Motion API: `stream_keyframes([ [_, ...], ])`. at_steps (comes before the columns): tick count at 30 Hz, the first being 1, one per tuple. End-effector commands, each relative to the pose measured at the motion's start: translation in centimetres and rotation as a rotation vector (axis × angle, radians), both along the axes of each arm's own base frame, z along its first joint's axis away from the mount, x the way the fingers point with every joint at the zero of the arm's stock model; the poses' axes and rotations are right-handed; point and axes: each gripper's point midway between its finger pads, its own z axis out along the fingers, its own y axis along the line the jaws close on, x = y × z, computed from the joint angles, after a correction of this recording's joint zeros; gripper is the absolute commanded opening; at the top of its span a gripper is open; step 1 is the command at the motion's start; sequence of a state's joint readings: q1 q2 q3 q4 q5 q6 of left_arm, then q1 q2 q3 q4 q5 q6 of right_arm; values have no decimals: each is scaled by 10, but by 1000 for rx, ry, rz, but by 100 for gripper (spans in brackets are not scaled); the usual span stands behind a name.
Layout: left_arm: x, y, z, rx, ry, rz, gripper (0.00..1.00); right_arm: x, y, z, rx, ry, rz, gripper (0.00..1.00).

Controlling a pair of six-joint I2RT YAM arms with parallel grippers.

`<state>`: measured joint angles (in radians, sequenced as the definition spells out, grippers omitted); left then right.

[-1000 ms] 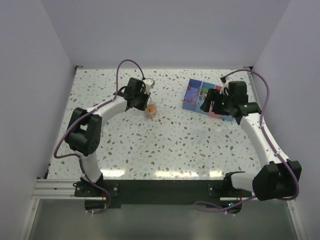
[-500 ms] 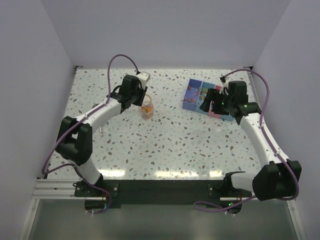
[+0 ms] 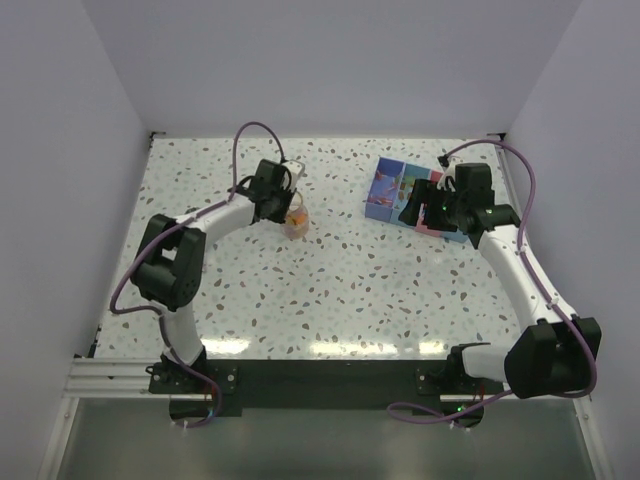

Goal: Pack the candies
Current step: Move the packing bottle to the center of the board, then pick up the bottle lid at the center of the board.

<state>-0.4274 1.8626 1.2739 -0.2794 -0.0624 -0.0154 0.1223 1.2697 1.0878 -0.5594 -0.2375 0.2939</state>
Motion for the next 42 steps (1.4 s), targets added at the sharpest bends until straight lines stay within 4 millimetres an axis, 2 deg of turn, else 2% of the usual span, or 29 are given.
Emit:
stream_keyframes([
  [1, 12, -8, 15, -27, -36, -5, 25, 6, 4, 5, 11, -40, 27, 77],
  [3, 12, -10, 16, -34, -37, -12, 20, 6, 4, 6, 11, -42, 27, 77],
  [4, 11, -10, 16, -37, -35, -18, 13, 6, 4, 6, 10, -42, 28, 77],
  [6, 9, -16, 19, -62, -34, -41, 4, 6, 4, 6, 12, -39, 29, 77],
  [8, 3, -25, 25, -98, -34, -70, 1, 7, 4, 6, 12, -41, 31, 77],
  [11, -12, -47, 40, -132, -58, -138, 0, 7, 5, 6, 15, -39, 30, 77],
  [12, -21, -61, 43, -136, -66, -176, 0, 7, 5, 7, 15, -43, 31, 77],
  [14, -35, -73, 52, -148, -91, -220, 0, 7, 5, 7, 15, -43, 30, 77],
  [15, -46, -92, 57, -165, -107, -269, 0, 6, 4, 6, 15, -41, 28, 77],
  [17, -63, -108, 61, -175, -119, -322, 0, 7, 4, 6, 15, -41, 28, 77],
  [18, -75, -121, 60, -161, -124, -354, 0, 7, 4, 5, 16, -37, 27, 77],
  [23, -106, -143, 41, -88, -101, -455, 0, 6, 5, 3, 20, -32, 29, 77],
  [26, -132, -161, 34, -67, -90, -536, 1, 6, 6, 1, 23, -29, 30, 77],
  [29, -141, -166, 31, -67, -87, -559, 15, 6, 6, 2, 24, -31, 31, 77],
  [30, -144, -162, 27, -68, -78, -551, 25, 6, 6, 1, 24, -31, 31, 77],
  [32, -144, -164, 34, -90, -102, -548, 35, 5, 6, 0, 24, -26, 33, 77],
  [34, -146, -163, 41, -106, -114, -543, 40, 6, 7, 0, 27, -26, 35, 77],
  [35, -139, -160, 45, -105, -137, -512, 46, 6, 8, -1, 27, -23, 37, 77],
  [36, -138, -157, 46, -118, -137, -497, 49, 6, 7, 0, 28, -22, 37, 77],
  [37, -135, -156, 56, -137, -159, -489, 51, 6, 7, 1, 28, -24, 38, 77],
  [40, -113, -137, 72, -194, -183, -394, 61, 5, 6, 3, 21, -28, 40, 77],
  [42, -91, -116, 81, -207, -208, -321, 67, 5, 6, 4, 21, -30, 39, 77],
])
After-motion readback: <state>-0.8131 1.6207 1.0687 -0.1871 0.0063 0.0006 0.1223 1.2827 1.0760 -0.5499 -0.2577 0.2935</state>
